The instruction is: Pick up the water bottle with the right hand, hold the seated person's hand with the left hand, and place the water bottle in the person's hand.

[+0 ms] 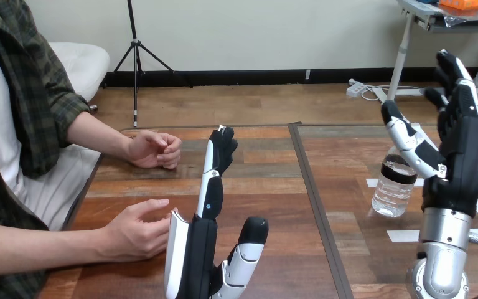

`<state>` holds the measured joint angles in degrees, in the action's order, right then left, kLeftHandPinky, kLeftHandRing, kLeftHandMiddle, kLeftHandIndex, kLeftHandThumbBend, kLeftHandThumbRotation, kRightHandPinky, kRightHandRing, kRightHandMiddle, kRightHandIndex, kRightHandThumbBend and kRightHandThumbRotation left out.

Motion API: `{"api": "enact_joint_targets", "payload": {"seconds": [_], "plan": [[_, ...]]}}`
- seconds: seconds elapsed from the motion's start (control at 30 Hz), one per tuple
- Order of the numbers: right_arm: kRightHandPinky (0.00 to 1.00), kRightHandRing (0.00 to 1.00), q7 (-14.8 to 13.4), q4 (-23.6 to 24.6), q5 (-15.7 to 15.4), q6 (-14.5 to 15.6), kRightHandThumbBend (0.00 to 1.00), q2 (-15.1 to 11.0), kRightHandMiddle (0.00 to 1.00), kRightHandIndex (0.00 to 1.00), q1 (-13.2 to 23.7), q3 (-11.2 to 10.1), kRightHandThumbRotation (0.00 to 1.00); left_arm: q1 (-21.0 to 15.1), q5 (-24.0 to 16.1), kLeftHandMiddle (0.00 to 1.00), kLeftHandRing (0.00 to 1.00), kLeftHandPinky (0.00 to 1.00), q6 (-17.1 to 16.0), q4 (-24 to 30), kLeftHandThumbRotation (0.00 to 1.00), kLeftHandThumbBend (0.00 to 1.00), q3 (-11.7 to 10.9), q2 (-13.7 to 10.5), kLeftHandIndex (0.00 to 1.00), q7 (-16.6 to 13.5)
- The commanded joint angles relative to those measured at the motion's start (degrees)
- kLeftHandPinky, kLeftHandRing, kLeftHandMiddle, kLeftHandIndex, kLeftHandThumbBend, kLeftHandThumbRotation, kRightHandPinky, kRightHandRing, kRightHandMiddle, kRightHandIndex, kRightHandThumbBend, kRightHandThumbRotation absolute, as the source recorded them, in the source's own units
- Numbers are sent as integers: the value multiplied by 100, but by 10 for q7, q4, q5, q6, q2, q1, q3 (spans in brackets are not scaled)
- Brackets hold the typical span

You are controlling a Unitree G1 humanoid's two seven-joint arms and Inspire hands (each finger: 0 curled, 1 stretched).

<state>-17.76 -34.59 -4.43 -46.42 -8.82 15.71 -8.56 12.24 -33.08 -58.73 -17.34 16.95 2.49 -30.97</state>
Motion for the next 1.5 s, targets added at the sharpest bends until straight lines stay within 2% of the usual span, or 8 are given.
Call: {"api": "enact_joint_targets", "payload": {"seconds": [0.0, 0.13, 0.27, 0.37, 0.77, 0.93, 1.47], "plan": [[88, 94, -11, -6, -15, -7, 54, -3, 93, 87, 37, -7, 0, 8, 4, 97, 94, 93, -5, 4, 100, 54, 1, 9, 100, -1], [90, 95, -21, -10, -32, 2, 54, -9, 94, 88, 37, -8, 0, 7, 4, 97, 94, 93, -7, 3, 100, 54, 1, 9, 100, -2], [93, 97, -24, -12, -36, 13, 55, -11, 95, 89, 37, -9, 0, 10, 6, 97, 94, 93, -3, 7, 100, 54, 1, 11, 100, 0], [93, 97, -31, -11, -49, 33, 56, -15, 95, 90, 35, -8, 0, 11, 4, 97, 94, 93, -2, 7, 100, 53, 1, 11, 100, -1], [100, 100, -12, -6, -29, 82, 56, -14, 99, 96, 29, -11, 0, 14, 6, 97, 94, 94, -5, 6, 100, 52, 3, 11, 100, 0], [100, 100, -18, 0, -39, 103, 56, -16, 100, 98, 26, -10, 0, 16, 2, 96, 94, 94, -3, 9, 100, 52, 1, 12, 100, -3], [100, 100, -17, -2, -42, 140, 61, -18, 100, 99, 28, -8, 0, 15, 4, 96, 93, 93, -2, 10, 100, 51, 1, 12, 100, -2]]}}
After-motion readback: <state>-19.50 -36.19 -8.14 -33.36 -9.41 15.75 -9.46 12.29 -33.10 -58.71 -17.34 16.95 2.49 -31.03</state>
